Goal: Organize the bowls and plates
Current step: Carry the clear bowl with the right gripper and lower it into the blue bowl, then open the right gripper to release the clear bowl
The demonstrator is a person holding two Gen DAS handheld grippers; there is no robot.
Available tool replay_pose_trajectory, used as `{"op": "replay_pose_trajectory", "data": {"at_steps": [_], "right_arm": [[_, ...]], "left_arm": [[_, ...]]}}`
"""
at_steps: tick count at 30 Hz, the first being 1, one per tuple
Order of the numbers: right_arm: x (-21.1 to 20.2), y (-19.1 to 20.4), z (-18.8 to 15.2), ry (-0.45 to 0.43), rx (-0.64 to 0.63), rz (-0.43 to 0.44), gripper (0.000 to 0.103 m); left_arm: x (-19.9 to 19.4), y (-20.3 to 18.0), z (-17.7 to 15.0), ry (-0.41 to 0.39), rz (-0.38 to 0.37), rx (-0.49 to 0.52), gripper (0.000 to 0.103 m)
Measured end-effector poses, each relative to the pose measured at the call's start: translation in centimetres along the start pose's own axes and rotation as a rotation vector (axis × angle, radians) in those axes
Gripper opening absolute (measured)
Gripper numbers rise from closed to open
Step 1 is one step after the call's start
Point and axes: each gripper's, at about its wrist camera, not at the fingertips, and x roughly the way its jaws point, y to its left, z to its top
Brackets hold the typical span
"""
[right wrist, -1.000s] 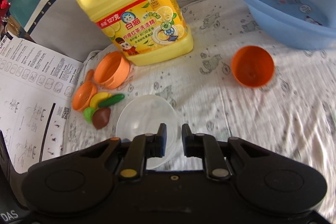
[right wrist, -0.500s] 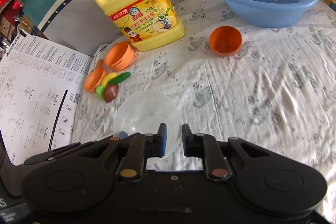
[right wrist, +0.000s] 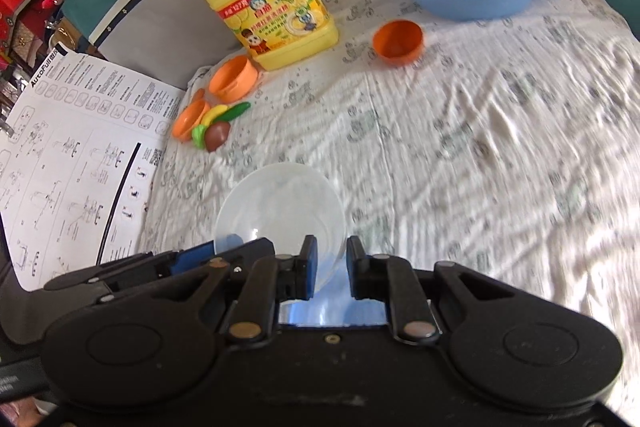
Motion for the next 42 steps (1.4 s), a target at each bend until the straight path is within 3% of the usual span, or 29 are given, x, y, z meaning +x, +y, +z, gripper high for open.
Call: {"op": "replay_pose_trajectory", "data": {"at_steps": [13,29,31,34,35,36,37,38,42], "right_arm": [[-1.7,-2.7,-4.0,0.035,0.046,-0.007,0.018],[-0.7,-2.8,-4.3,0.05,0.046,-0.017,0.018],[-0.7,-2.7,-4.3,0.044,0.038,-0.025,0.02],[-1.1,-2.7,-4.1,0.014,0.018,-0.057,0.027],[-1.3,-2.8,-4.0,0.003,0.018,-0.064,0.033],[-1.4,-2.9,-3.9,-0.007,0.021,-0.072,0.04],[-1.5,-3.0,-3.8,-0.016,0.027,-0.076,0.071],[-1.6,-3.1,-3.8,-0.026,0.031,-0.082,0.098],[-2.0,-3.0,-3.9,-0.06,0.002,-0.114,0.103]], "left_arm": [[0.3,-2.3,-3.7,0.065,-0.034,0.038,0.024],[1.7,-2.3,-4.1,0.102,-0.032,0.04,0.024],[1.6,-2.3,-4.1,0.091,-0.017,0.048,0.029],[1.0,-2.1,-4.0,0.061,0.024,0.05,0.053],[0.9,-1.9,-4.0,0.05,0.039,0.045,0.058],[0.7,-1.6,-4.0,0.043,0.05,0.039,0.071],[0.7,-1.3,-4.0,0.042,0.043,0.03,0.091],[0.5,-0.9,-4.0,0.041,0.032,0.014,0.1],[0.0,0.0,-4.7,0.031,0.026,-0.012,0.103]]}}
